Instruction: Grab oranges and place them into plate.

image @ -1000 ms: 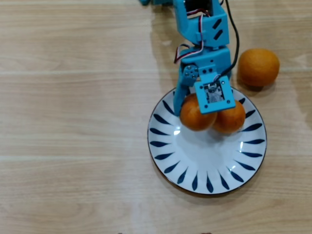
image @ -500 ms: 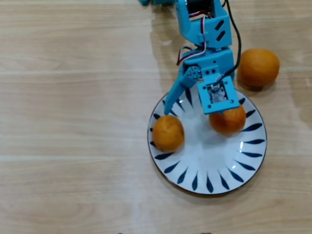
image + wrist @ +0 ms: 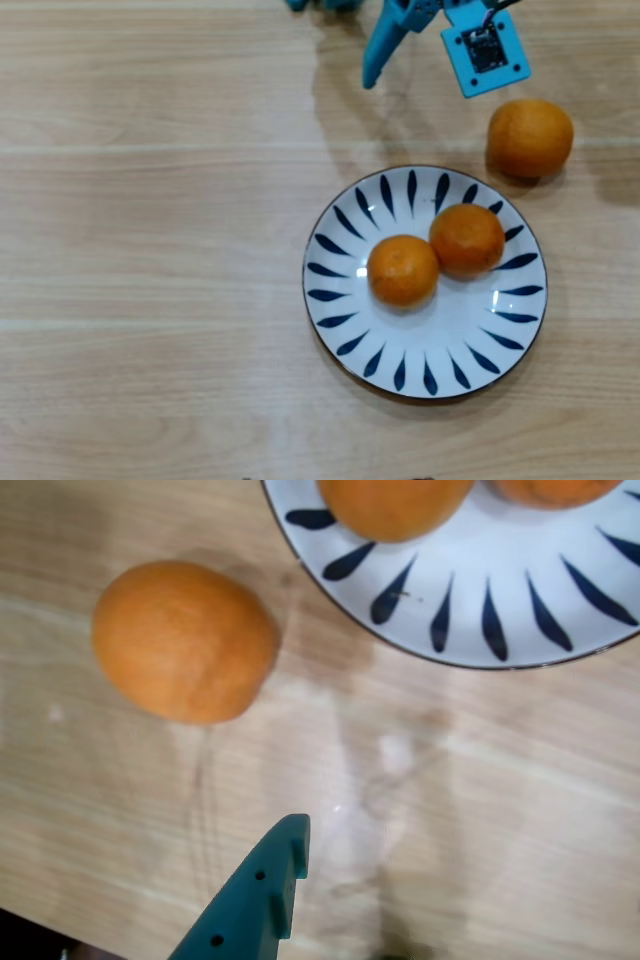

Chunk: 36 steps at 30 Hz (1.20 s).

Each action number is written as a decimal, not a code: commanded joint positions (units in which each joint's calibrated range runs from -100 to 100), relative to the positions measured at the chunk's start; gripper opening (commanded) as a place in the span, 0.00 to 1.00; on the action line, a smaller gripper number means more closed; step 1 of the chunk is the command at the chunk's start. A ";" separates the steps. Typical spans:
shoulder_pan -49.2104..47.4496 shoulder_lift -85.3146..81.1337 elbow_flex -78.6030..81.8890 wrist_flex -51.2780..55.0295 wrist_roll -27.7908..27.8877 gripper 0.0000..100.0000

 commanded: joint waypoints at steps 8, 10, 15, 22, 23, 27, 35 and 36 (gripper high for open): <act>-11.58 5.38 -8.20 0.37 -9.75 0.19; -12.39 9.02 -11.55 0.12 -9.85 0.17; -14.00 18.40 -20.69 -0.06 -10.74 0.17; -16.66 27.62 -27.48 -0.06 -17.48 0.24; -17.07 28.46 -27.67 -0.06 -18.11 0.28; -18.76 30.91 -27.76 -1.69 -20.67 0.42; -19.65 37.67 -27.67 -13.21 -21.04 0.45; -19.73 38.77 -27.67 -15.10 -21.04 0.45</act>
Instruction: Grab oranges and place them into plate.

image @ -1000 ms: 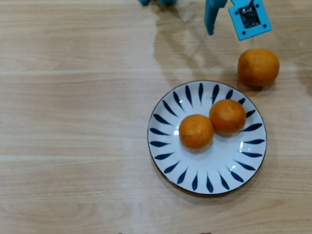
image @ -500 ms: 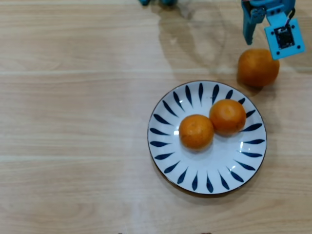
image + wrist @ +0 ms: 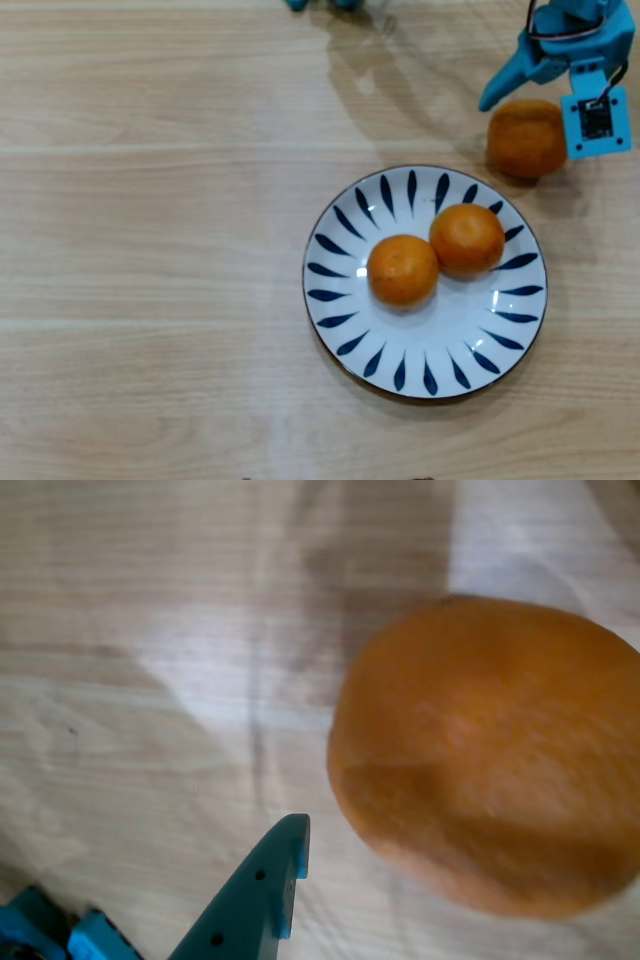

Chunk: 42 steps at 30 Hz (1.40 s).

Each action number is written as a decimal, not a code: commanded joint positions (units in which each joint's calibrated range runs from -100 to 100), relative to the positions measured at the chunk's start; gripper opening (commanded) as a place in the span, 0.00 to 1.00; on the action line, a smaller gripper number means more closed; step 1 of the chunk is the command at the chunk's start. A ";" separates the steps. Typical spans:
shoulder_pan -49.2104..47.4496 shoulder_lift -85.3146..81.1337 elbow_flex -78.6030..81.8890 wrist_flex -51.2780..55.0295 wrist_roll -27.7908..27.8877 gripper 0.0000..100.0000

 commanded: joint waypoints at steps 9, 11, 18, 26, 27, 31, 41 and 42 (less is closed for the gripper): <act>-1.13 6.52 -2.61 -9.58 -1.79 0.57; -0.88 6.52 -1.97 -9.32 -2.00 0.57; -0.56 6.61 -1.79 -9.75 -2.00 0.57; -0.40 9.31 -0.71 -10.01 -2.05 0.57; -0.40 9.48 -0.62 -10.01 -2.05 0.57; 0.08 10.32 -0.53 -9.58 -2.05 0.57; 0.24 10.49 -0.53 -9.83 -2.05 0.57; 0.24 10.49 -0.53 -9.83 -2.05 0.57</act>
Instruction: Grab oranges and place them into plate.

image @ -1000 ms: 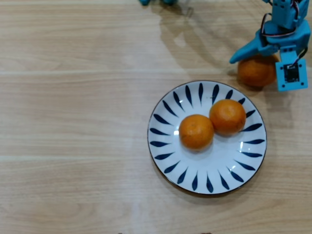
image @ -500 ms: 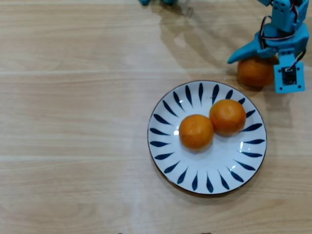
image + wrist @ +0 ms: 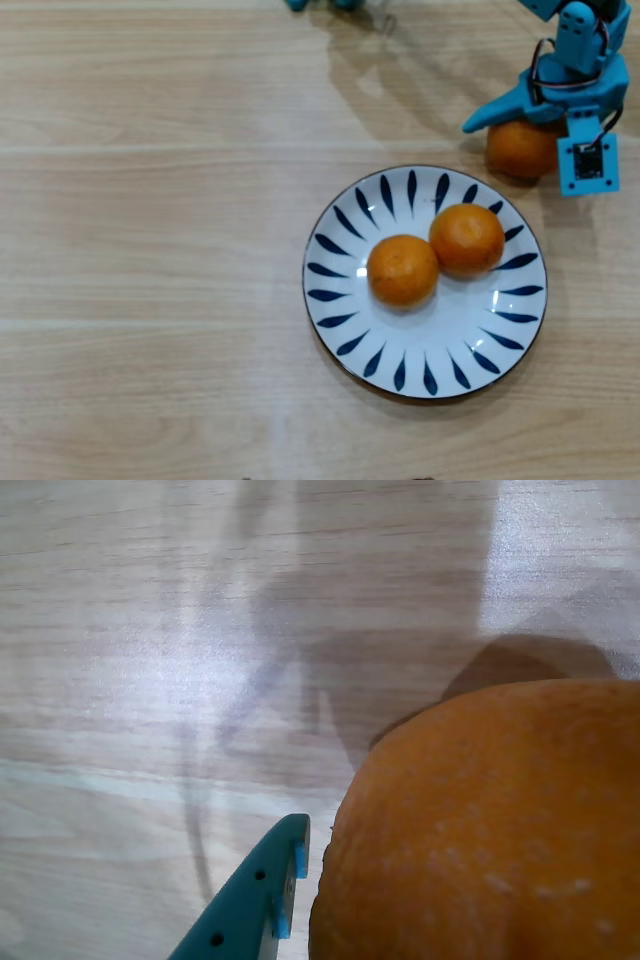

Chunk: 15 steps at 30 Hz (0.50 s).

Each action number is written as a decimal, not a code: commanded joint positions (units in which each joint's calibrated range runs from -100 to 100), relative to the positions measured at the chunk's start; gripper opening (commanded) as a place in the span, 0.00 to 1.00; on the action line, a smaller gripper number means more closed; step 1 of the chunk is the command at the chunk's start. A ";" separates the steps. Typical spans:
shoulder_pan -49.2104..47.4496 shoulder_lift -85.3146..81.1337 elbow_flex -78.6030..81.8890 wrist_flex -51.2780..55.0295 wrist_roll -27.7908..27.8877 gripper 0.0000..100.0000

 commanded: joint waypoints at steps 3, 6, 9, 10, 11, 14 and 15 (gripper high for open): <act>0.92 -0.42 -0.53 -0.79 -0.28 0.56; 0.92 -0.42 -0.53 -0.53 -0.28 0.50; 0.92 -0.42 -0.53 -0.36 -0.28 0.46; 0.92 -0.42 -0.53 -0.36 -0.28 0.45; 0.92 -0.42 -0.53 -0.27 -0.28 0.45; 0.92 -0.51 -0.53 -0.27 -0.28 0.45; 0.84 -0.51 -0.53 -0.27 -0.28 0.45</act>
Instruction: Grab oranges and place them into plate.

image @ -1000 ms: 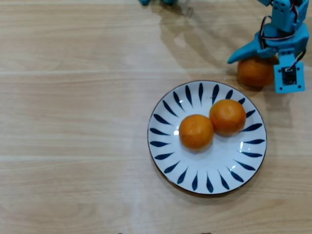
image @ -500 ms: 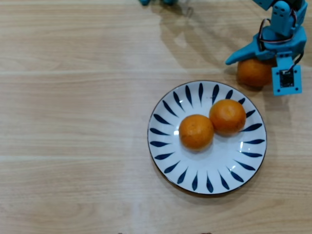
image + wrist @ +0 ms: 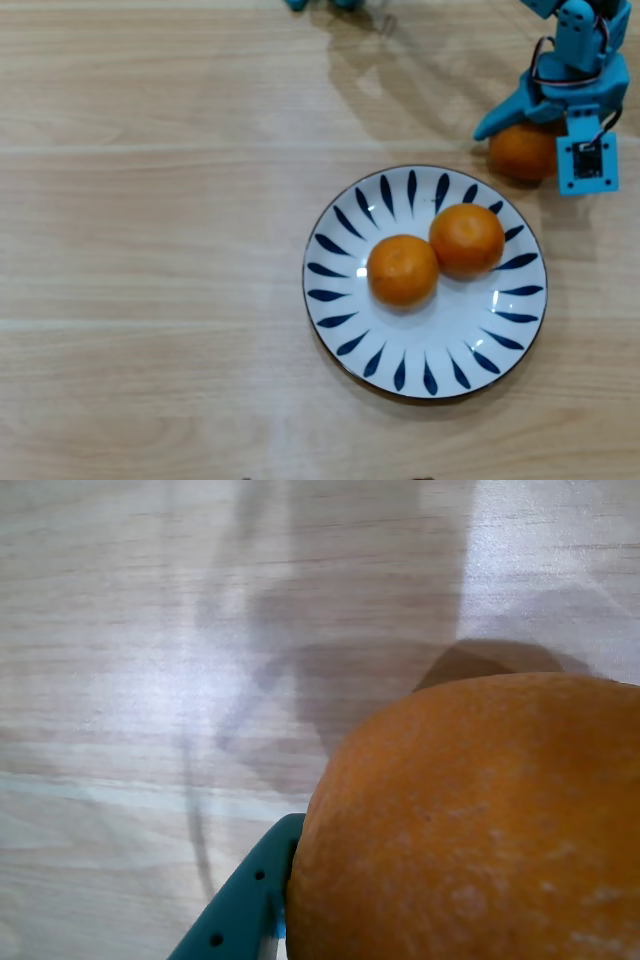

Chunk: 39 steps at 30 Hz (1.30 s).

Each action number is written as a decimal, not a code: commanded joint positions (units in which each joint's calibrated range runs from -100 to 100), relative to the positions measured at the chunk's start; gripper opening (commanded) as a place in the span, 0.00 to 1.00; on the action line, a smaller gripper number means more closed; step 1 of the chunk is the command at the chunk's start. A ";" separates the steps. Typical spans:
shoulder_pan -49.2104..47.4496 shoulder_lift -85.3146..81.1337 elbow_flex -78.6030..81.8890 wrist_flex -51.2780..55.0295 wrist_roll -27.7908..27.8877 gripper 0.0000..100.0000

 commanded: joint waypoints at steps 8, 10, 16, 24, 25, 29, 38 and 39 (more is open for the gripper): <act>0.42 -0.42 -0.44 -0.27 -0.28 0.45; 0.34 -0.42 -0.44 -0.45 -0.28 0.45; 0.02 -0.42 -0.44 -0.62 -0.28 0.45; -0.06 -0.76 -0.44 -0.62 0.04 0.45; 0.02 -1.02 -0.44 -0.36 0.04 0.45; 0.75 -2.45 -0.53 -0.10 0.45 0.45; 6.31 -13.10 -0.44 5.48 6.67 0.45; 7.28 -14.54 -0.44 6.17 7.56 0.45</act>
